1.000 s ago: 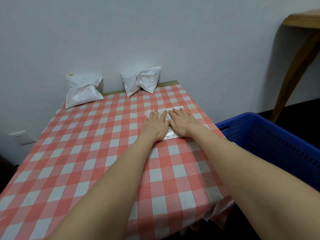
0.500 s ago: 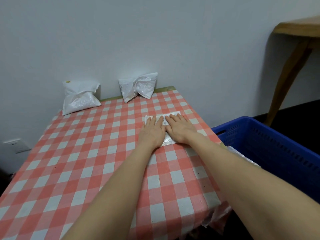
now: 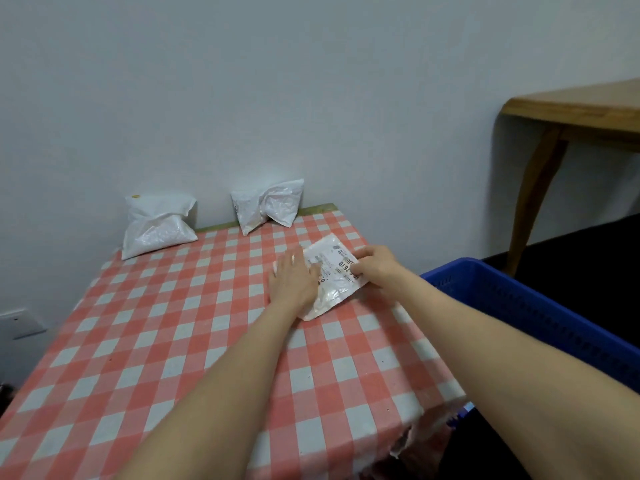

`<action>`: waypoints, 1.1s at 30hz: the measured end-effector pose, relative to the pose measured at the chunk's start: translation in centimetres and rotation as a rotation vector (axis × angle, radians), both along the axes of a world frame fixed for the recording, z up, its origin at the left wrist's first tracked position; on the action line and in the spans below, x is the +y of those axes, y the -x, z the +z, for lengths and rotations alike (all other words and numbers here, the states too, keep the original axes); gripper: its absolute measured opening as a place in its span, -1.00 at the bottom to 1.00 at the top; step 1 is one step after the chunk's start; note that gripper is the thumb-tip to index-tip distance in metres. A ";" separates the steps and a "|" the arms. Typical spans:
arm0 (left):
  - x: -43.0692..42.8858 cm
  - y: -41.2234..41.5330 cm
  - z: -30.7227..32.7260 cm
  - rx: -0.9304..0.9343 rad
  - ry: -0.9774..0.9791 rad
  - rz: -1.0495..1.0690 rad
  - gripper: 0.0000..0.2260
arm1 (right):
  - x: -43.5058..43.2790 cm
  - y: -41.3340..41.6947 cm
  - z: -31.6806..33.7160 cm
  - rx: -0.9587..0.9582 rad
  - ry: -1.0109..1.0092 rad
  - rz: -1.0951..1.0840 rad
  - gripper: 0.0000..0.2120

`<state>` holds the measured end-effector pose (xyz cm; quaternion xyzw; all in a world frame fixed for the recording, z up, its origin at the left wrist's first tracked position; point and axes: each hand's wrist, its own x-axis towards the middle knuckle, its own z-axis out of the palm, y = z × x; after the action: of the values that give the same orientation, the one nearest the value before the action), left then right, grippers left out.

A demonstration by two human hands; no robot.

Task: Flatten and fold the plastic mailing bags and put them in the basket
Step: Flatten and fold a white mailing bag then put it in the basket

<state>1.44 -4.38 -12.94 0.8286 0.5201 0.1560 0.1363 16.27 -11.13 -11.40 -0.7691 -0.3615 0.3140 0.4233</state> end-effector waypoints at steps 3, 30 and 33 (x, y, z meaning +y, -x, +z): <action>1.3 1.3 2.2 -0.189 0.056 0.093 -0.31 | -0.6 -0.2 2.9 0.220 -0.115 0.084 -0.71; 0.3 1.6 -0.1 -0.013 -0.217 -0.061 -0.60 | 0.2 2.0 -0.8 -0.895 0.032 0.291 -0.50; -0.3 0.8 -0.7 0.101 -0.129 -0.210 -0.55 | 0.7 2.6 -1.4 -0.907 0.141 0.441 -0.46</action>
<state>0.61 -4.70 -13.66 0.8924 0.4255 0.1321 0.0720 13.67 -10.47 -12.76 -0.7600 -0.6407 0.0540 0.0946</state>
